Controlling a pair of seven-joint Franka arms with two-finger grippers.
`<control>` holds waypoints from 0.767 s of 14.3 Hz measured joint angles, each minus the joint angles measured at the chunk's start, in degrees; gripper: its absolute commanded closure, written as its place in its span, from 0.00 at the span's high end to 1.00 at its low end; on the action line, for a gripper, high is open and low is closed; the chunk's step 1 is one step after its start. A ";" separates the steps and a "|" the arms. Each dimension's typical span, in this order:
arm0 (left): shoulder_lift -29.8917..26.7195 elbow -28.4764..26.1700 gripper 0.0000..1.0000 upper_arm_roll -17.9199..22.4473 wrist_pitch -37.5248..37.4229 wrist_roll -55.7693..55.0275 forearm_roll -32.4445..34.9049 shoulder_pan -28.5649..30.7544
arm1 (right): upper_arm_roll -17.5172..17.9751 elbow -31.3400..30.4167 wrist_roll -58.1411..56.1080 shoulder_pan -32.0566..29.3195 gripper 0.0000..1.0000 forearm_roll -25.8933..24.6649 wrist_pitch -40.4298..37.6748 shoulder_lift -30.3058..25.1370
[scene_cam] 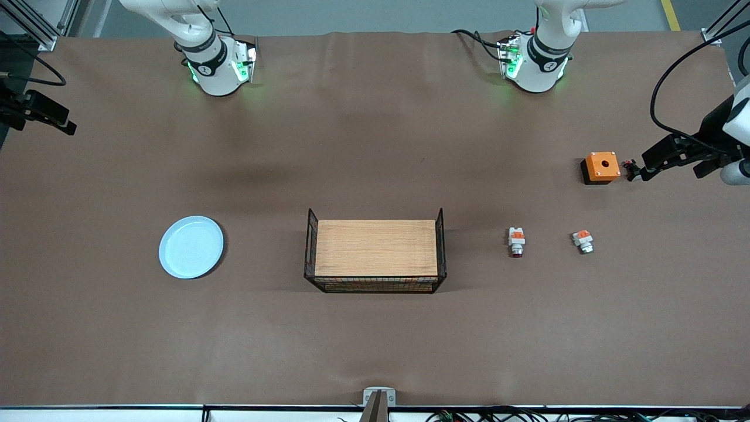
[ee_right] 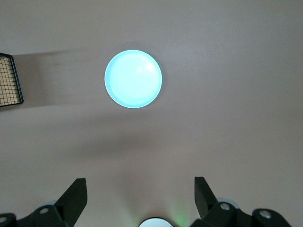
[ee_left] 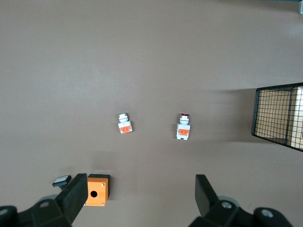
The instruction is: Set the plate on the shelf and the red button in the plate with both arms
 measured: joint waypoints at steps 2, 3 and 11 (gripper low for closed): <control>0.00 0.00 1.00 0.00 0.00 0.00 0.00 0.00 | 0.01 -1.18 -1.25 0.00 1.00 0.04 1.42 -0.91; 0.00 0.00 1.00 0.00 0.00 0.00 0.00 0.01 | 0.01 -1.68 -2.04 0.00 1.00 0.04 2.28 -1.20; 0.53 -0.35 1.00 -0.60 -0.01 -1.31 -0.59 -0.35 | -0.17 -3.91 -3.62 -0.01 1.00 0.05 4.09 -2.37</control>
